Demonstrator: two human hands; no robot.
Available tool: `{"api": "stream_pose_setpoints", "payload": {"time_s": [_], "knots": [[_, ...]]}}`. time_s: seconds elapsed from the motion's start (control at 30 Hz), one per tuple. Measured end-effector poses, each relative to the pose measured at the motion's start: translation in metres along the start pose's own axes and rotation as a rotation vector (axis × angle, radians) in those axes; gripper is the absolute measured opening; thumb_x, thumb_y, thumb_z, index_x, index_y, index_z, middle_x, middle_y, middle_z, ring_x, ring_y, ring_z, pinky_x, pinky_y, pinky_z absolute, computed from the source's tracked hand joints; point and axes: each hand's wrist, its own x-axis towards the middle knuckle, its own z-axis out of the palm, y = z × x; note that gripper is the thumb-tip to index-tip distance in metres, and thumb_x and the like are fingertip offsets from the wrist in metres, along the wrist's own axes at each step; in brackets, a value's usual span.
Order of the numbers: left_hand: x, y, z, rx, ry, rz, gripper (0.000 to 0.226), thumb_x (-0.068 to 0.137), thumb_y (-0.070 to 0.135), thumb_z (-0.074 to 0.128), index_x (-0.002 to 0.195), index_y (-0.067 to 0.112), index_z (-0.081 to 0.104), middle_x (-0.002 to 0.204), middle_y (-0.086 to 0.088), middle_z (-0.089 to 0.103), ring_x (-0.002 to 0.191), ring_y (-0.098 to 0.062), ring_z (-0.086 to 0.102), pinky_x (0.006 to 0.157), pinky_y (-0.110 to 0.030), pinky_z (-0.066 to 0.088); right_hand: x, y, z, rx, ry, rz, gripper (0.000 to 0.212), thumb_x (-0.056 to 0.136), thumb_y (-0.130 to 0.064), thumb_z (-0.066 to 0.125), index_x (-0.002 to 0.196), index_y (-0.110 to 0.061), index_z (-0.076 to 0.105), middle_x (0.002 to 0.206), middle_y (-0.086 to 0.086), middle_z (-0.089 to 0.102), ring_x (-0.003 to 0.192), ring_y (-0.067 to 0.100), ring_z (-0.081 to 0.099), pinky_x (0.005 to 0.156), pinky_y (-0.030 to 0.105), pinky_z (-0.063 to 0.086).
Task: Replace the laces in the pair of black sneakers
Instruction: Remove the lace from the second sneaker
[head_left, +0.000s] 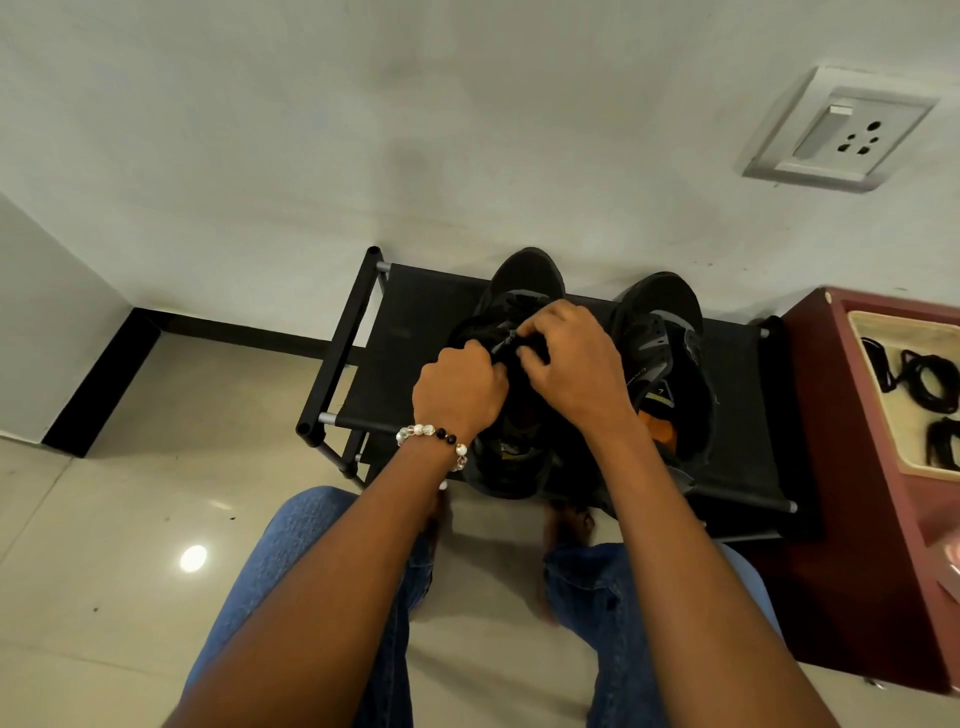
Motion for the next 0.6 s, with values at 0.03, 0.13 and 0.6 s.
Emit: {"api": "stream_pose_setpoints", "payload": {"time_s": [0.03,0.13,0.6], "knots": [[-0.001,0.000,0.000,0.005,0.010,0.000,0.035,0.099,0.037,0.041,0.109,0.006,0.055,0.104,-0.016,0.060,0.091,-0.039,0.059,0.064,-0.035,0.039,-0.001,-0.002,0.000,-0.041,0.029,-0.020,0.018,0.088,-0.021,0.061,0.102,-0.013,0.070,0.107,0.003,0.064,0.102,0.022,0.057,0.081,0.042,0.051],[-0.002,0.000,0.001,0.013,0.026,-0.008,0.035,0.099,0.037,0.041,0.106,0.005,0.055,0.099,-0.014,0.059,0.089,-0.038,0.059,0.064,-0.035,0.039,-0.004,-0.007,0.002,0.051,0.161,0.036,0.011,0.088,-0.020,0.063,0.095,-0.015,0.070,0.096,0.000,0.069,0.088,0.019,0.064,0.073,0.035,0.053],[-0.003,0.003,-0.002,0.037,0.004,-0.018,0.032,0.100,0.031,0.040,0.106,0.003,0.054,0.104,-0.017,0.059,0.092,-0.039,0.057,0.065,-0.036,0.038,0.001,0.001,-0.021,0.698,0.182,0.326,0.030,0.084,-0.009,0.056,0.110,-0.023,0.063,0.109,-0.007,0.063,0.107,0.012,0.057,0.093,0.036,0.049]]}}
